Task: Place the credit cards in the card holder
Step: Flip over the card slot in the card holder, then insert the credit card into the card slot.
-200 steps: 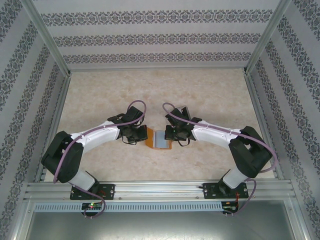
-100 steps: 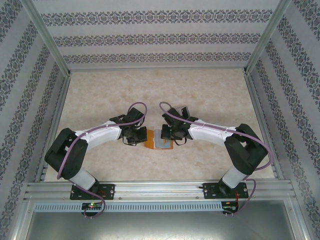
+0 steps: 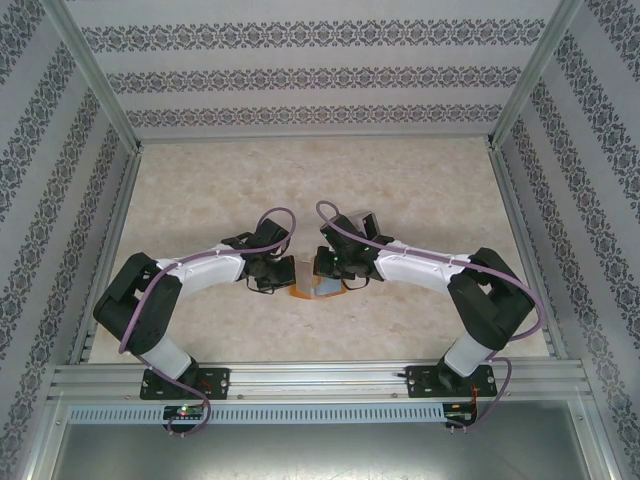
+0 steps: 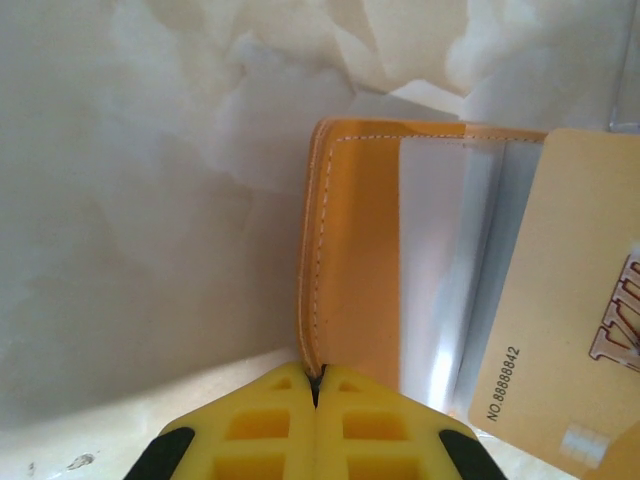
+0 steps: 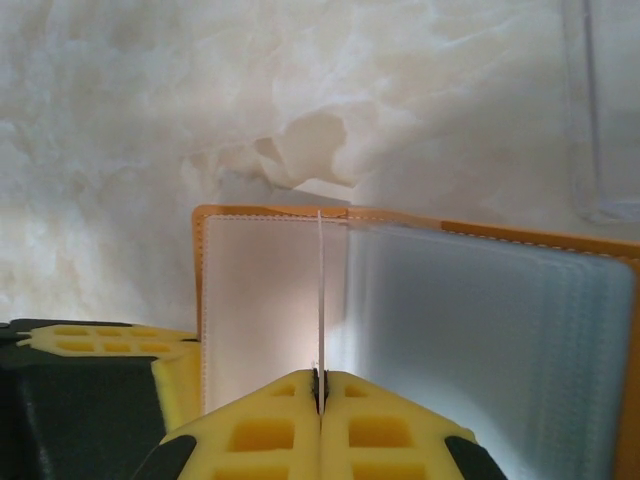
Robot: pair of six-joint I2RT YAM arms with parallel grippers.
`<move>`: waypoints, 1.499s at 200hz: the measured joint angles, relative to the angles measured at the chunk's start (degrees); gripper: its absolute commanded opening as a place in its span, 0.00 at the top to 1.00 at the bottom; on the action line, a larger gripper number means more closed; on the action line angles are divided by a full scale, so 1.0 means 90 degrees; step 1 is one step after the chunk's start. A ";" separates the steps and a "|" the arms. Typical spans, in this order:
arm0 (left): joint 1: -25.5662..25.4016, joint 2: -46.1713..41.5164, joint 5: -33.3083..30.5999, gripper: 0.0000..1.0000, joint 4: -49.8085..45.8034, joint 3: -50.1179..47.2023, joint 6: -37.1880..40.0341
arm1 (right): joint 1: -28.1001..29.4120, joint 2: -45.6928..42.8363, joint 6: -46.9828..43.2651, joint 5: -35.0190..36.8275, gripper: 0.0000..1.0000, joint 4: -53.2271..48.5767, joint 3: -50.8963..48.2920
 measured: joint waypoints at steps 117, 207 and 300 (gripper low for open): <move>0.0000 0.0000 -0.0017 1.00 0.0452 -0.0321 -0.0138 | -0.0194 0.0039 0.0223 -0.0228 1.00 0.0561 -0.0699; 0.0000 0.0095 -0.0019 1.00 0.0680 -0.0418 -0.0185 | -0.0447 -0.0029 0.0658 -0.0952 1.00 0.2130 -0.1496; 0.0000 0.0100 -0.0029 1.00 0.0678 -0.0415 -0.0187 | -0.0646 0.0049 0.0767 -0.1477 1.00 0.3096 -0.1911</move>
